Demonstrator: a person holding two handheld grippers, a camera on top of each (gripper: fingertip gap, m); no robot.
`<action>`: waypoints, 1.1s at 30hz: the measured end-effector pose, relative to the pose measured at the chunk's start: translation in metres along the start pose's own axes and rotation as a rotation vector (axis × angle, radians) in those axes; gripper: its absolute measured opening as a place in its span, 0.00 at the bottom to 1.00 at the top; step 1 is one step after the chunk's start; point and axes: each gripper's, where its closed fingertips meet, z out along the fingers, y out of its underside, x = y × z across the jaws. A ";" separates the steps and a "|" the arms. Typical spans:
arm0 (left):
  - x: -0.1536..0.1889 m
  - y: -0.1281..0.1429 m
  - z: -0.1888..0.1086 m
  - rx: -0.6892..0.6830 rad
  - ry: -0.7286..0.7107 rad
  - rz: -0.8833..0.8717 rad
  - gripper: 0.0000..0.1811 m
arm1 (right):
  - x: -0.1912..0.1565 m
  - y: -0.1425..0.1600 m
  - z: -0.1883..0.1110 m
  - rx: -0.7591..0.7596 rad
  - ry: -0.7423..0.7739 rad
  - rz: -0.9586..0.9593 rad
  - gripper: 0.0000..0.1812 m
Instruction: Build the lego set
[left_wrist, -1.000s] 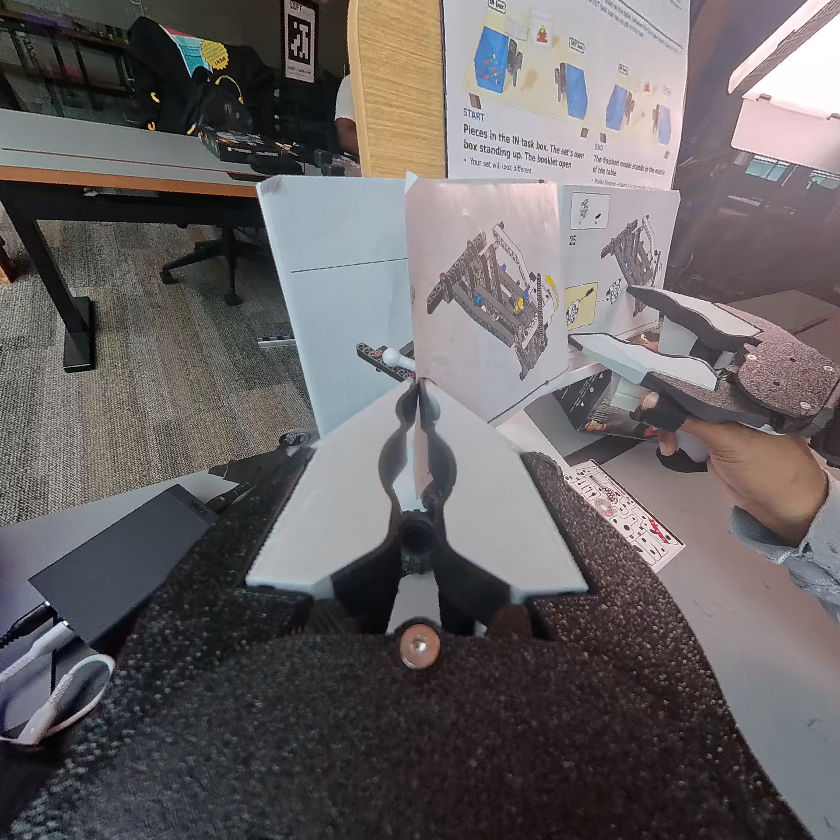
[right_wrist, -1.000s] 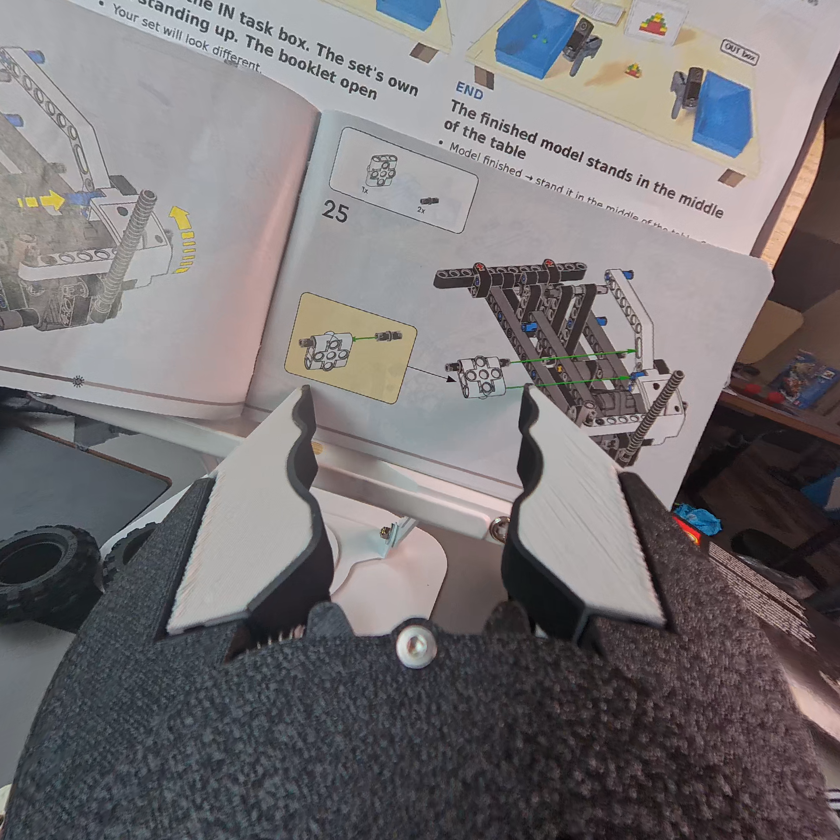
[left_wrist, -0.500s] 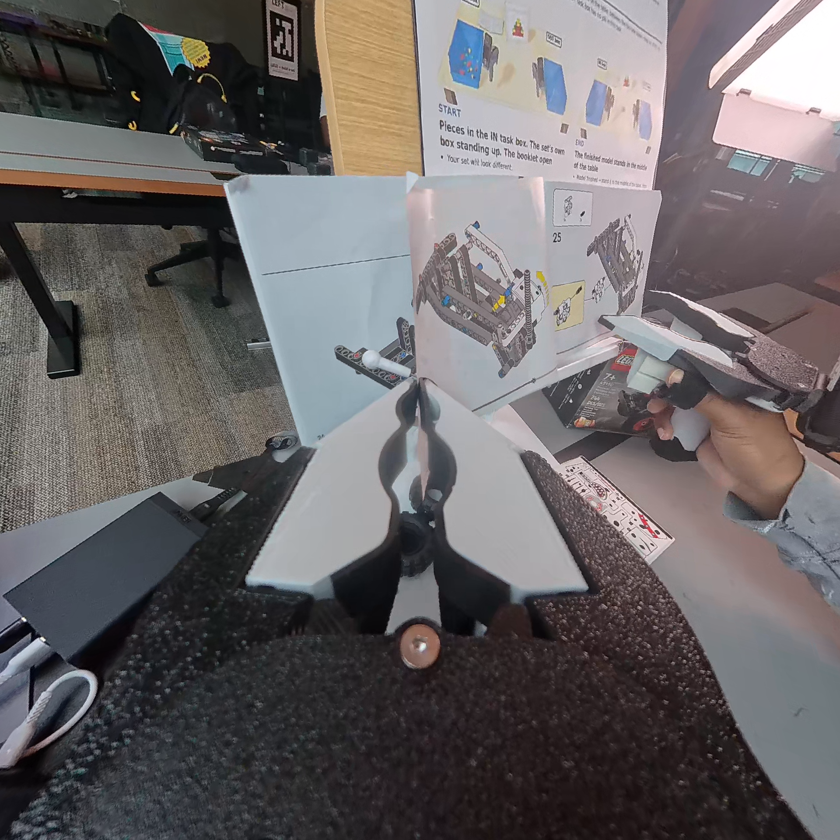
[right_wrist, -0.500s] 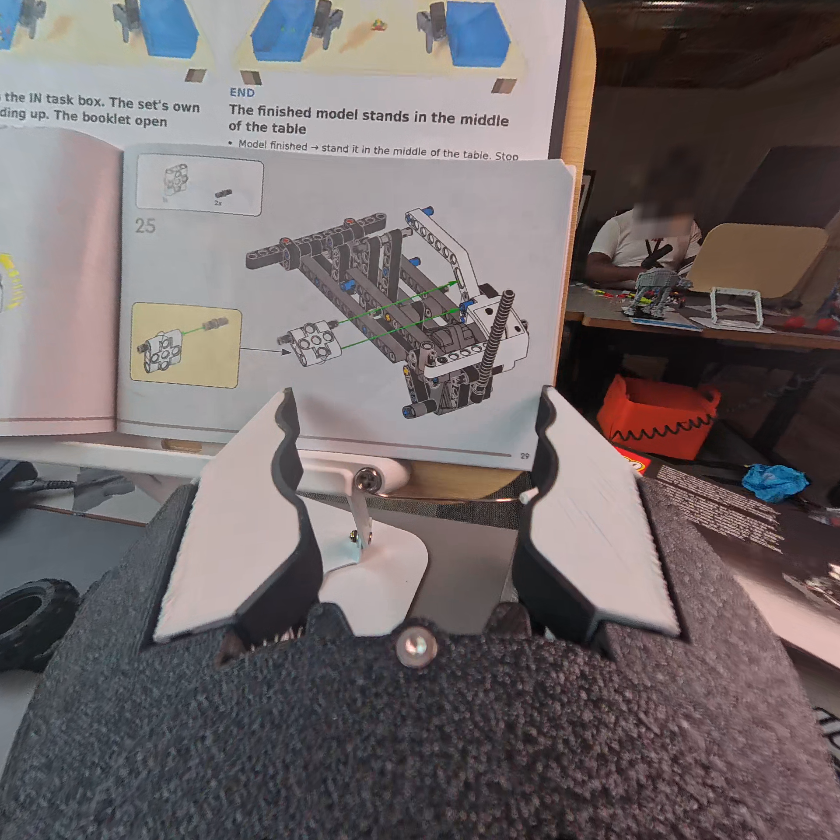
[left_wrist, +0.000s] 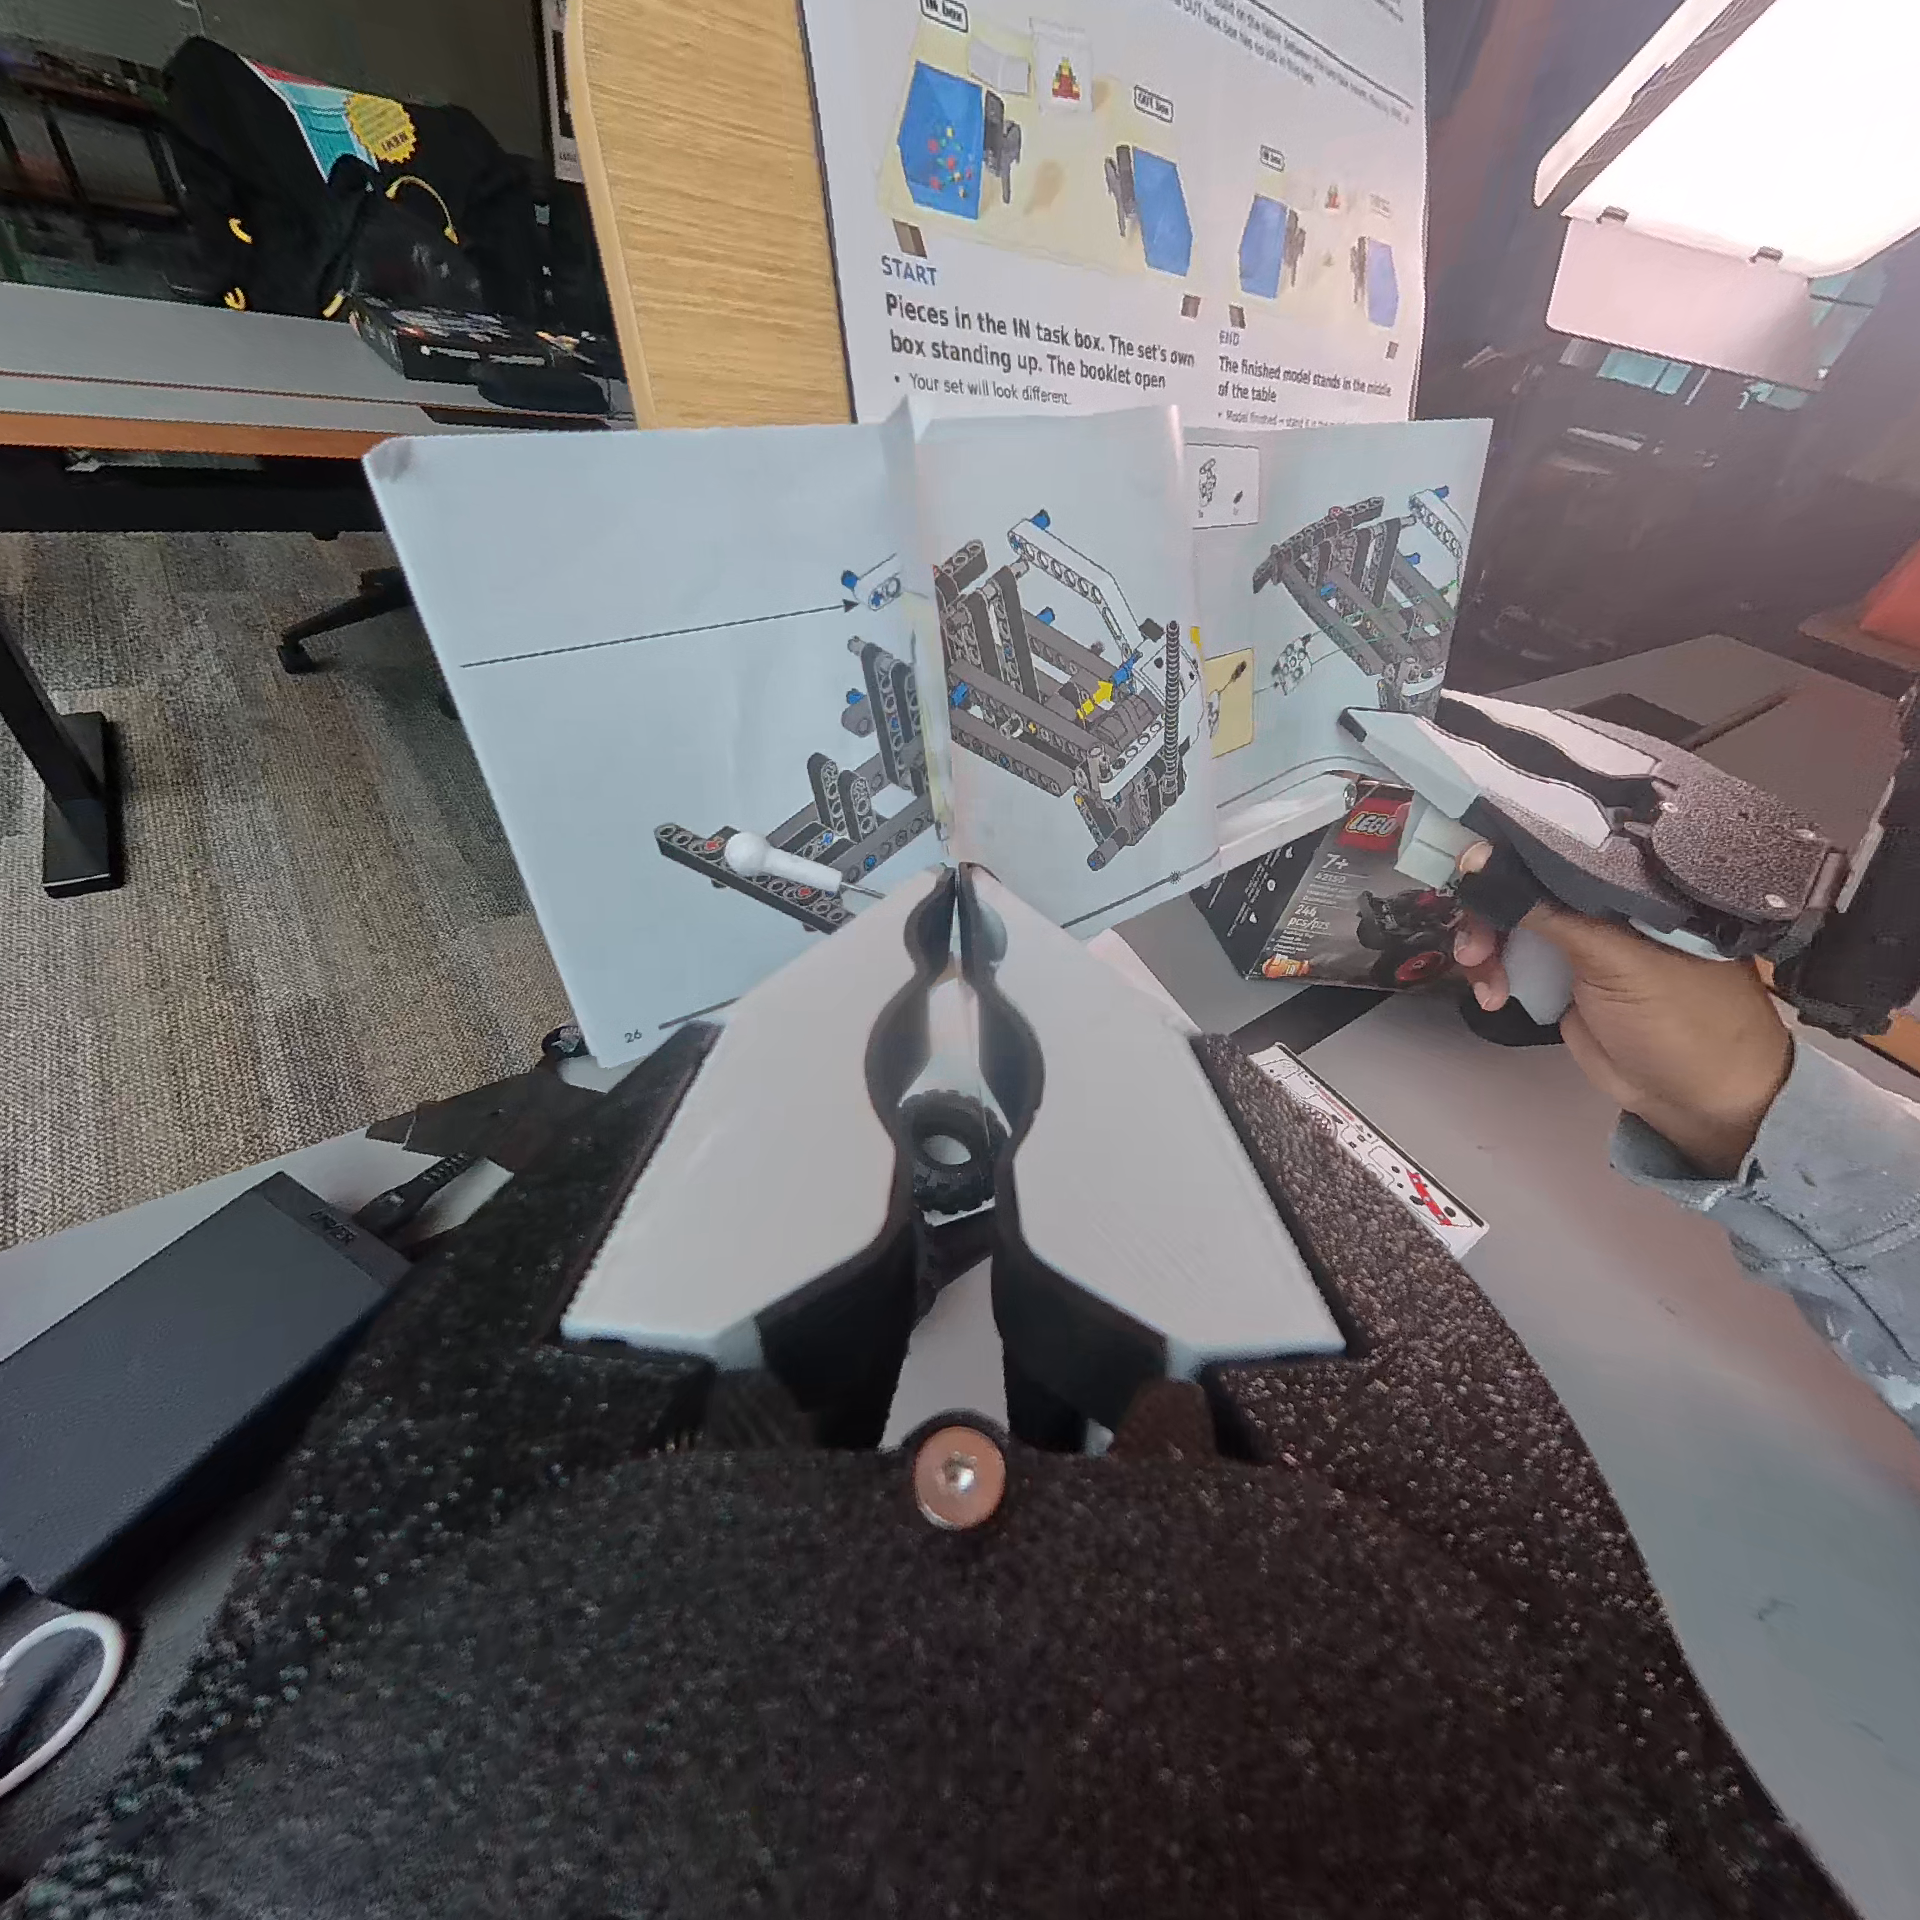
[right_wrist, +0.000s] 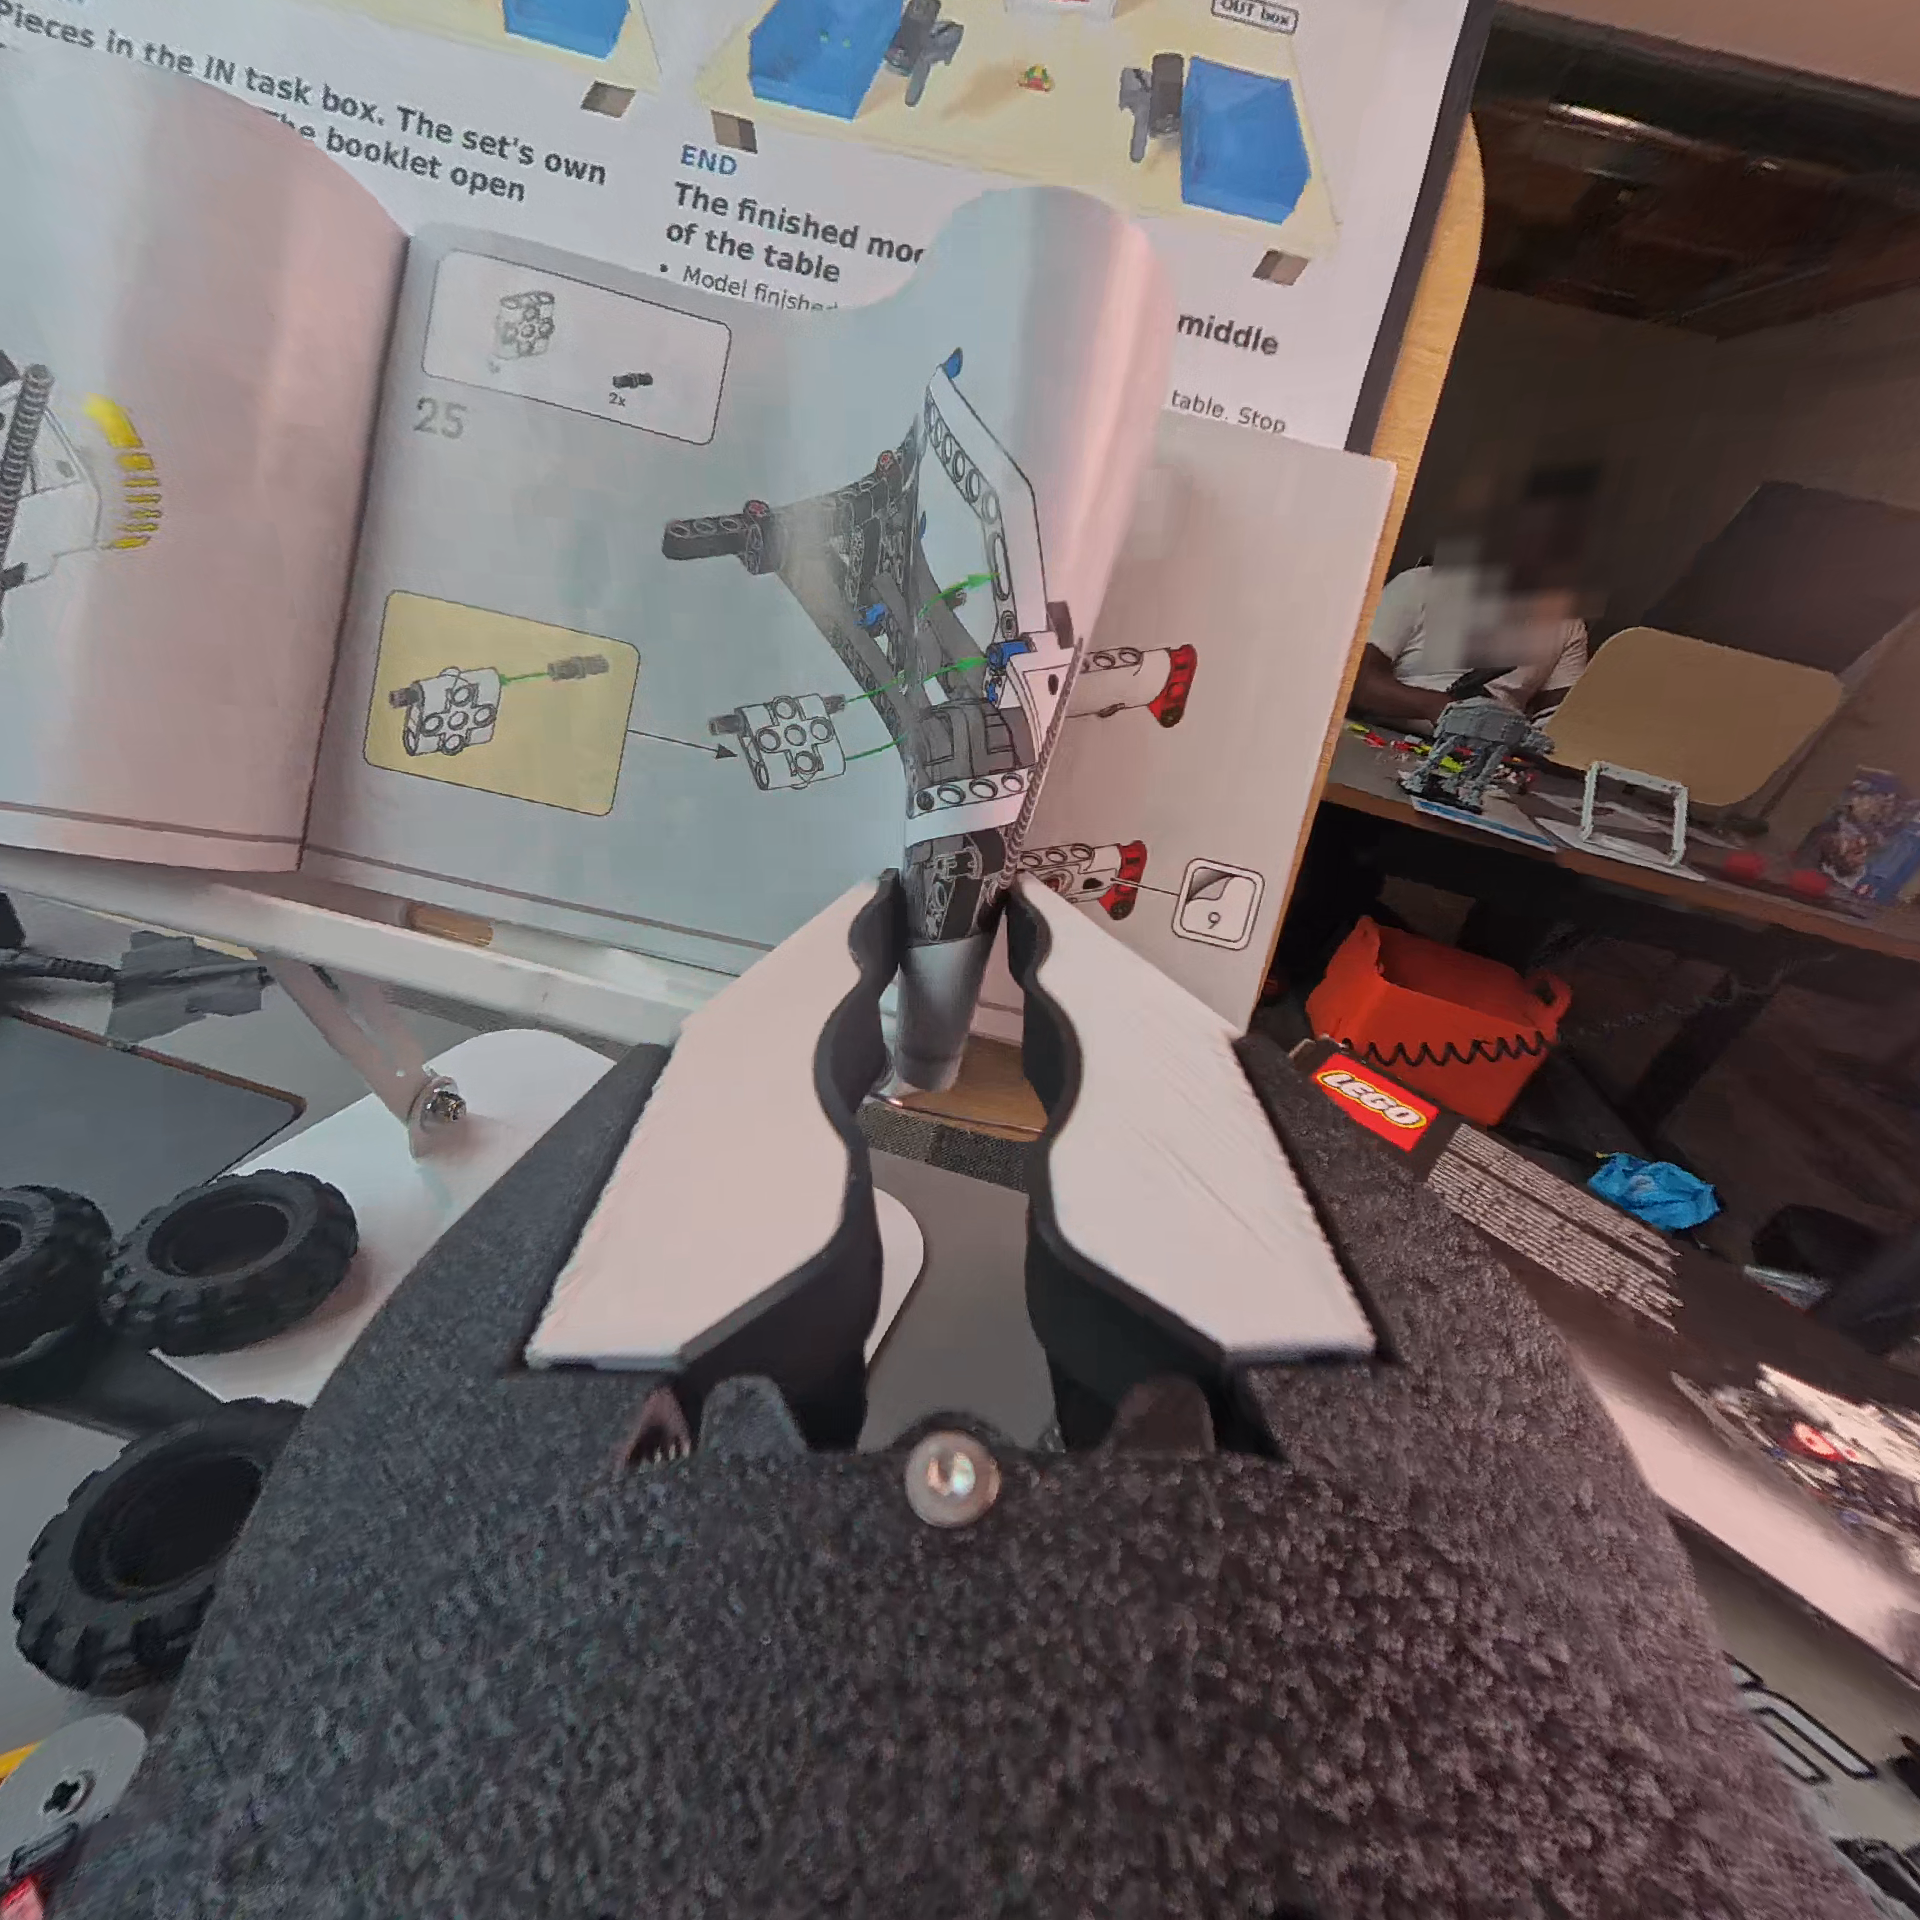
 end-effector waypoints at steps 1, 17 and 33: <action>0.003 -0.001 0.000 0.001 0.008 0.004 0.00 | 0.000 -0.005 -0.004 0.022 0.024 -0.035 0.13; 0.031 -0.006 -0.006 0.000 0.069 0.054 0.04 | 0.005 -0.010 -0.015 0.045 0.070 0.025 0.51; 0.027 -0.006 -0.012 0.006 0.071 0.035 0.03 | -0.003 -0.007 -0.002 0.022 0.027 -0.102 0.22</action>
